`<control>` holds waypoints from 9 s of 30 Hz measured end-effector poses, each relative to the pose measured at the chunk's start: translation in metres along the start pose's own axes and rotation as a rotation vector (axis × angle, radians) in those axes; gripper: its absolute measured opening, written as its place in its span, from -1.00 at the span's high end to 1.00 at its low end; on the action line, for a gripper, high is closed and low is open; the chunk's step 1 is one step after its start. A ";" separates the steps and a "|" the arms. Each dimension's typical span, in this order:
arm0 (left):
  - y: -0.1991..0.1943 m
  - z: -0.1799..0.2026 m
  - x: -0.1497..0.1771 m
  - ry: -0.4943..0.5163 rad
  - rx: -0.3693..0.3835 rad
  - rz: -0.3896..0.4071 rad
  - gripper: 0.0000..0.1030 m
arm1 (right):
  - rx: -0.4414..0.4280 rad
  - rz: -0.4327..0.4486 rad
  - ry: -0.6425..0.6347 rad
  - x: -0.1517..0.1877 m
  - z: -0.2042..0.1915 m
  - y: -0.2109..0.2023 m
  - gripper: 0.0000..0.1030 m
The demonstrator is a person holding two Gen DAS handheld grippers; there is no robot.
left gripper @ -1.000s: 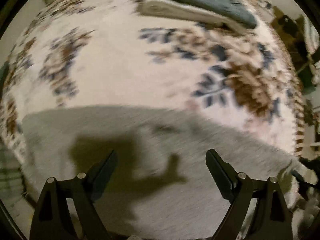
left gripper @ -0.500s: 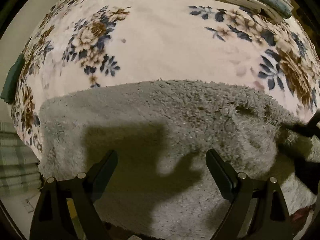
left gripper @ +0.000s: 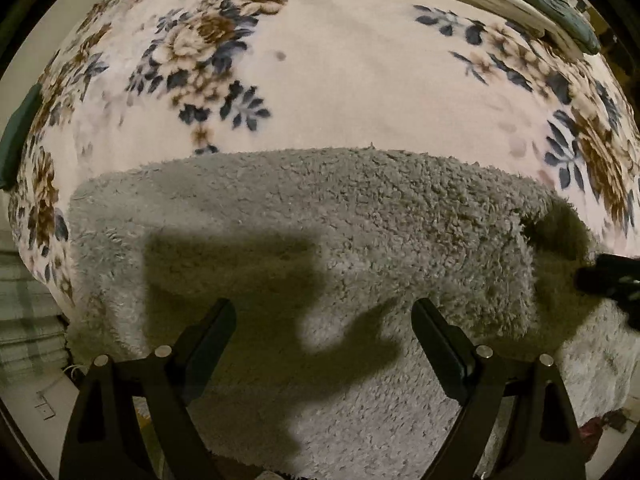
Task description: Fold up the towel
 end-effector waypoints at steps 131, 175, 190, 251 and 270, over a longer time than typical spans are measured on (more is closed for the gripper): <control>-0.007 0.319 0.062 0.520 0.047 0.098 -0.88 | -0.117 0.521 0.999 0.368 0.530 -0.129 0.79; 0.042 0.315 0.162 0.488 0.038 -0.060 -1.00 | -0.600 1.003 1.487 0.499 0.440 -0.012 -0.01; 0.013 0.340 0.172 0.506 0.093 0.013 -1.00 | -0.602 1.162 1.402 0.479 0.458 -0.025 0.20; -0.050 -0.033 0.072 -0.091 0.155 0.051 -1.00 | -0.320 0.263 0.611 0.203 0.057 -0.026 0.30; -0.060 -0.019 0.024 -0.059 0.318 0.091 -1.00 | -0.474 0.136 0.544 0.253 0.051 -0.055 -0.36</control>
Point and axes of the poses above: each gripper's, at about its wrist camera, not at the fingertips, and y roughly the way its jaws point, z to its right, x to its underside, the point moved 6 cm from there along y, roughly the way its jaws point, and after that the axes turned 3 degrees about -x, right-handed, at the moved point
